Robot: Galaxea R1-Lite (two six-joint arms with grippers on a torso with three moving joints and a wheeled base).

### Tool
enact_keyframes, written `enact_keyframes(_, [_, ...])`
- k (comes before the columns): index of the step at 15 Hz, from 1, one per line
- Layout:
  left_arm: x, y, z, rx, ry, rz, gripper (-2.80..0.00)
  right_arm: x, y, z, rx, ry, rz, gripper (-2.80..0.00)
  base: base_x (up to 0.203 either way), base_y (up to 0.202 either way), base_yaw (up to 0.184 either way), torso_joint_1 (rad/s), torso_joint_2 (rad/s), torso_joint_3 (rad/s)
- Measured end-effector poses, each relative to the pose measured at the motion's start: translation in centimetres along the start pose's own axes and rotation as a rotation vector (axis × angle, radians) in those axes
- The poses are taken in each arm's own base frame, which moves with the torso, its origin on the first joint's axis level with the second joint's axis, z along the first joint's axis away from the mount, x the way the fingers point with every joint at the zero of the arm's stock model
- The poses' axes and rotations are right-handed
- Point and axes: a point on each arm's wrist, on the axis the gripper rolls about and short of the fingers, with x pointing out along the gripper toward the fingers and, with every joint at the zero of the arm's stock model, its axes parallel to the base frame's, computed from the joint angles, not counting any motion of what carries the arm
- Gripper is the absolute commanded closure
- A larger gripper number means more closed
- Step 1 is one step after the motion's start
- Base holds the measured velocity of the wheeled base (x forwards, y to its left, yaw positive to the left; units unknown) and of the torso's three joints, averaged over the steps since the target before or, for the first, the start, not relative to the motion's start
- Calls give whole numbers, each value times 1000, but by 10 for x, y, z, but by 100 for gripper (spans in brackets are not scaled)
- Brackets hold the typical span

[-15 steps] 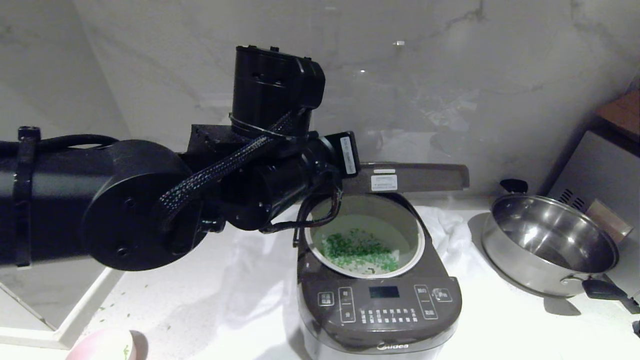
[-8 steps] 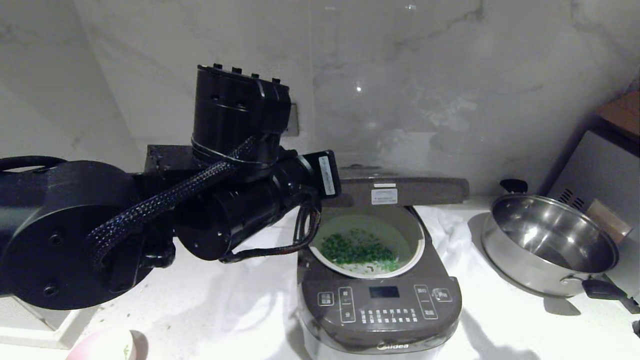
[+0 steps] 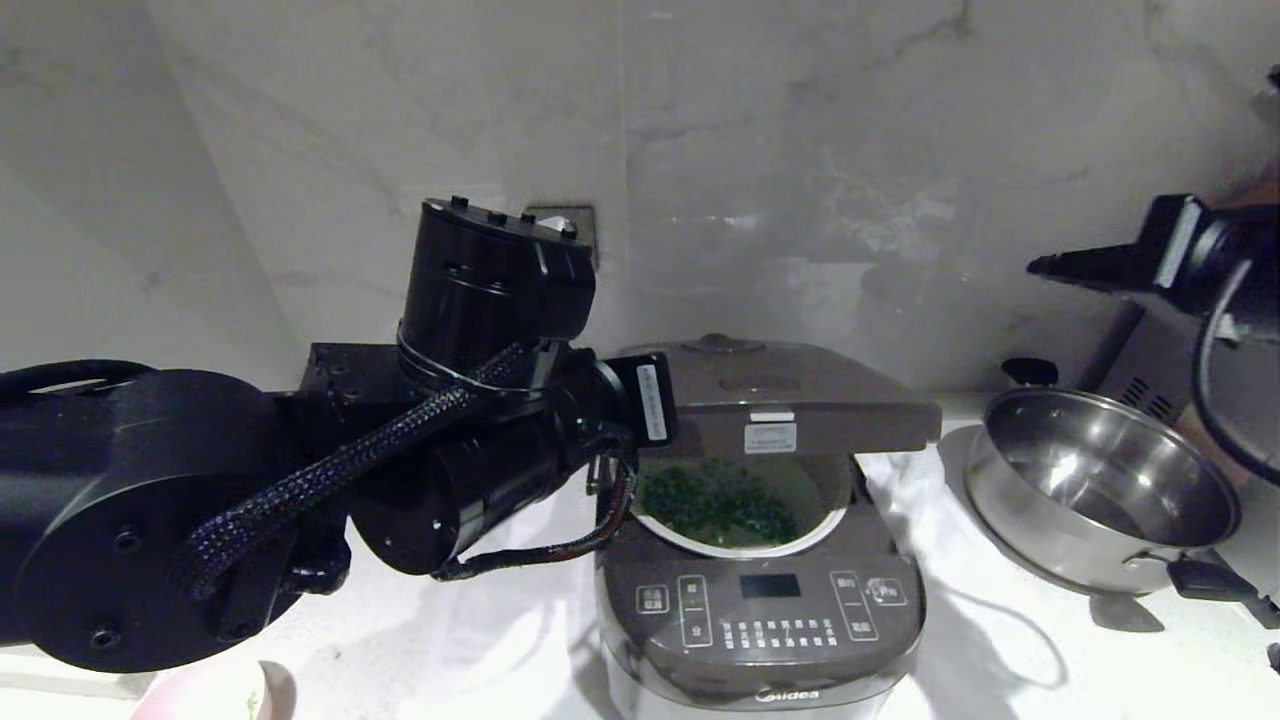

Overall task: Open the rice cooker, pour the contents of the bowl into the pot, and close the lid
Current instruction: Close the rice cooker

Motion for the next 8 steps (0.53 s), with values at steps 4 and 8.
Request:
enact_keyframes(4, [1, 1, -1, 0, 2, 2, 0, 43, 26, -37, -32, 159, 15, 0, 0, 0, 0, 0, 0, 0])
enact_keyframes(8, [0, 1, -2, 1, 6, 4, 0, 64, 37, -66, -25, 261, 12, 0, 0, 0, 0, 0, 0, 0])
